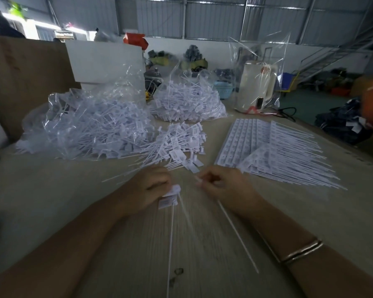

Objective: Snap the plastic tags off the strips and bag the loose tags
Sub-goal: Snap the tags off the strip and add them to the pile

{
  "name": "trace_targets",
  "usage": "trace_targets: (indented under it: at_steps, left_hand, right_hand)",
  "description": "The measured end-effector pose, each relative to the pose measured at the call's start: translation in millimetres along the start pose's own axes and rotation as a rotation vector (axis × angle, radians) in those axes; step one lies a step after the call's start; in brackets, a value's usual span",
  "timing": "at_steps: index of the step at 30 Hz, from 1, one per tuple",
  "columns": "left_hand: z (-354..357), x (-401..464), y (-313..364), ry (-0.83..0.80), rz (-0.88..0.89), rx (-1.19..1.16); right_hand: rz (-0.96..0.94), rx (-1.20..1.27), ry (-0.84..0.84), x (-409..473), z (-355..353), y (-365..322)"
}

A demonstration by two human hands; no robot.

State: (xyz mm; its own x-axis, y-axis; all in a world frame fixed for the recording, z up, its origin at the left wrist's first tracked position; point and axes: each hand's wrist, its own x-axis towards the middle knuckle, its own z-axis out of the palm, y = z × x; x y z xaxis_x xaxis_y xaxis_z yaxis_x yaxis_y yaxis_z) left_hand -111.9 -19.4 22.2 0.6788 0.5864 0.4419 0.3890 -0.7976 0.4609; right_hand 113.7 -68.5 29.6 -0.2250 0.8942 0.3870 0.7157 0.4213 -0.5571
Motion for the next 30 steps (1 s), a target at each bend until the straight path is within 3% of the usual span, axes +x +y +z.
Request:
trace_targets:
  at_steps: [3,7,13,17,19,22,26,28,30]
  left_hand:
    - [1.4,3.4,-1.4,0.039,0.002,0.117]
    - [10.8,8.0,12.8,0.108,-0.013,-0.085]
    - [19.4,12.1,20.8,0.076,-0.074,-0.176]
    - [22.7,9.9,16.0,0.021,-0.172,-0.214]
    - [21.7,9.5,13.2,0.020,-0.220,-0.254]
    - [19.6,9.4,15.1,0.042,-0.160,-0.227]
    - [14.0,10.0,24.6,0.133,0.022,-0.117]
    - [11.4,7.1,21.3,0.108,0.048,-0.106]
    - [5.7,3.3,12.6,0.132,-0.007,-0.160]
  right_hand:
    - [-0.245,-0.279,0.012,7.3,18.0,-15.5]
    - [-0.324,-0.363,0.090,13.0,23.5,-21.7]
    - [-0.258,-0.279,0.048,10.1,3.5,-6.7]
    - [-0.238,-0.179,-0.087,6.2,-4.7,-0.5]
    - [-0.269,-0.227,-0.059,10.1,-6.2,1.7]
    - [-0.291,-0.350,0.000,14.6,-4.2,4.6]
    - [-0.073,-0.095,-0.066,13.6,-6.1,10.6]
    - [0.044,0.065,0.014,12.2,-16.5,19.4]
    - [0.054,0.039,0.055,8.6,-24.2,27.7]
